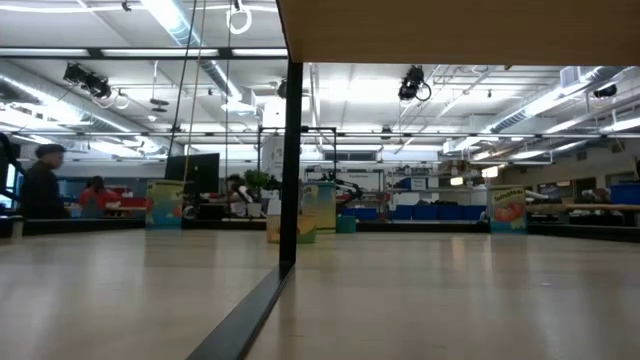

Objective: Pick and place cans onto a shelf
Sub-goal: Put the canned cherries aligned with the other canned cherries on the shelf

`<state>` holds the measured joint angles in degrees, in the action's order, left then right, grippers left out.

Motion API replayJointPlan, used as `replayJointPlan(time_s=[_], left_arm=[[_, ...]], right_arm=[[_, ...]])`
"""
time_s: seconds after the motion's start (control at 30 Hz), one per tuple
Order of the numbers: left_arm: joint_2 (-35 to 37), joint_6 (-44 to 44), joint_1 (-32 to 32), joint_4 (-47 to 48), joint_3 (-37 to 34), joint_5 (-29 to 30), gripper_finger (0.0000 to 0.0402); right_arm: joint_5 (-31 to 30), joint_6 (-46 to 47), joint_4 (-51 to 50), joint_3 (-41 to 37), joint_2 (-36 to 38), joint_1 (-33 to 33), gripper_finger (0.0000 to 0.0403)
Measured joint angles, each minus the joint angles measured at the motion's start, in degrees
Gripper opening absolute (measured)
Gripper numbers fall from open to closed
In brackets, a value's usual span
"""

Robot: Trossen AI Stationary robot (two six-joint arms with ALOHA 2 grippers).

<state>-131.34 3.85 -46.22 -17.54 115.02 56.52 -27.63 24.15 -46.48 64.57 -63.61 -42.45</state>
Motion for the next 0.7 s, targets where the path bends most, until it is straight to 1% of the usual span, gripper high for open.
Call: replayJointPlan(time_s=[0.1, 0.23, 0.33, 0.53, 0.7], left_arm=[[-1.4, -2.0, 0.5, 1.0, -0.1, 0.7, 0.0306], [-2.4, -2.2, 0.7, 0.6, -0.1, 2.3, 0.0306], [-2.9, -2.6, 0.8, 3.0, -0.1, 3.2, 0.0306], [-2.7, -9.7, 1.1, 10.3, -0.1, 3.4, 0.0307], [-2.7, -16.9, 1.9, 15.2, -0.1, 3.6, 0.0307]], right_arm=[[-1.3, 2.7, 1.0, -1.5, -0.1, -2.2, 0.0386], [-2.2, 5.7, 1.5, -2.4, -0.1, -4.1, 0.0386], [-3.0, 6.8, 1.7, -2.5, -0.1, -5.4, 0.0386], [-3.2, 7.3, 2.9, -2.5, -0.2, -6.6, 0.0386], [-4.4, 7.2, 3.7, -2.5, -0.2, -6.9, 0.0386]])
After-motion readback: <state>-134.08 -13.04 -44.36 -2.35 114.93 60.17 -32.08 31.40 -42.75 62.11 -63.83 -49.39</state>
